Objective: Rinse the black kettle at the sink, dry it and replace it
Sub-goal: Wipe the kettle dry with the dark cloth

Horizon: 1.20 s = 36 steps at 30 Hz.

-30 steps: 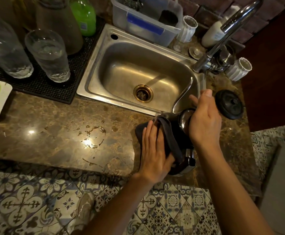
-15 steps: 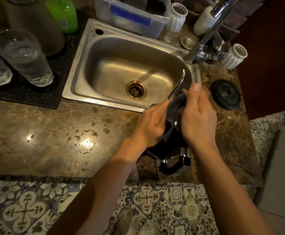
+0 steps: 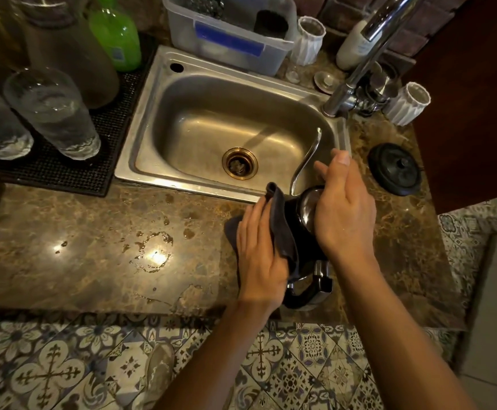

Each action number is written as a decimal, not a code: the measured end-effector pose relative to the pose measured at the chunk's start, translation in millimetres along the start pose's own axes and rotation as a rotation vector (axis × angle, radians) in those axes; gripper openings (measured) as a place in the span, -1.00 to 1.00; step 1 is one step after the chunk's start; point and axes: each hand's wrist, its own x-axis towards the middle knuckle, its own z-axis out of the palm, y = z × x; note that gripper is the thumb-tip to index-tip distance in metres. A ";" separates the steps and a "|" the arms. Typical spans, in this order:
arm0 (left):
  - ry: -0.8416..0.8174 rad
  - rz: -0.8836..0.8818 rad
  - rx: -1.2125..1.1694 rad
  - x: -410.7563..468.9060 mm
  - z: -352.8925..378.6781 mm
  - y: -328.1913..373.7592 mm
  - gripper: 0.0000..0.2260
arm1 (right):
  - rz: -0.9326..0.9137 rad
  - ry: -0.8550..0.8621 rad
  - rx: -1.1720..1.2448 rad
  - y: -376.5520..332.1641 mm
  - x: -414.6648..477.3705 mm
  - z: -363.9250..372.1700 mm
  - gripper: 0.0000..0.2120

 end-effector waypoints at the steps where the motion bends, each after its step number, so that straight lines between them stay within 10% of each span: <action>1: -0.001 0.056 0.030 2.1 2.2 7.8 -0.48 | 0.001 0.004 0.012 -0.5 -1.0 -0.9 -0.54; 11: -0.218 0.151 0.040 60.6 -16.4 16.1 -0.60 | 0.003 0.009 0.042 1.2 -0.1 -1.1 -0.53; 20: 0.306 -0.036 0.217 -18.0 -2.4 -9.3 -0.64 | -0.004 0.040 -0.012 3.4 1.5 5.5 -0.50; 28: 0.063 -0.029 0.443 -20.4 -57.9 -11.1 -0.77 | -0.026 0.049 -0.075 0.7 0.2 4.3 -0.45; 36: 0.080 -0.601 -0.504 3.1 -105.8 42.4 -0.81 | -0.039 -0.037 -0.067 -5.3 -4.1 -3.7 -0.50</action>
